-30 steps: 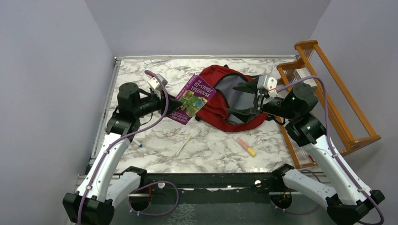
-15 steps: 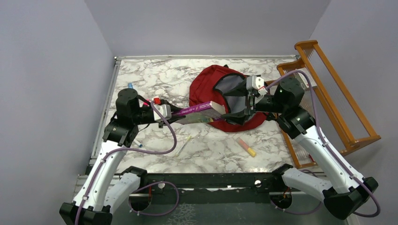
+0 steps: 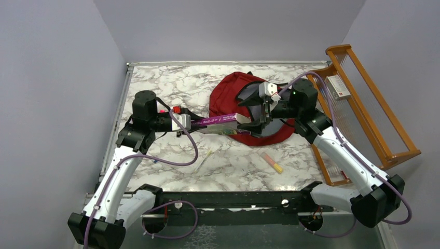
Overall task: Pack the student bag
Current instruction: Pick up the book from the center of the board.
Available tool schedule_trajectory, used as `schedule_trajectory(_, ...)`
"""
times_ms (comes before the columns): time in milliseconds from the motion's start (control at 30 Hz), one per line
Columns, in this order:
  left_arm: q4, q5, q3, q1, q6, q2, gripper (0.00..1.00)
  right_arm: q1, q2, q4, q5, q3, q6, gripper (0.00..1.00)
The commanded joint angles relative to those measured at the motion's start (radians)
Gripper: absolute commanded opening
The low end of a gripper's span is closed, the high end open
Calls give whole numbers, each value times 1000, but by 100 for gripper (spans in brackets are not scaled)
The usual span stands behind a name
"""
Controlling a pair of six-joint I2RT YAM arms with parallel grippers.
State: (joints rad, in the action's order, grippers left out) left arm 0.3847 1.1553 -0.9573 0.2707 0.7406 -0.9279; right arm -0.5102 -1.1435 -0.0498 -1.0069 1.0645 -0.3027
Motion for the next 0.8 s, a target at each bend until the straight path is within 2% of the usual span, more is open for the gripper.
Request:
schedule_trajectory(0, -42, 70, -65, 4, 40, -5, 0, -11, -21, -37, 11, -6, -66, 79)
schedule_trajectory(433, -38, 61, -75, 5, 16, -52, 0, -48, -115, -81, 26, 24, -70, 64)
schedule_trajectory(567, -37, 47, -74, 5, 15, -64, 0, -51, -152, -130, 19, 51, -85, 55)
schedule_trajectory(767, -37, 11, -68, 5, 12, -79, 0, -51, -125, -93, 44, 11, -52, 41)
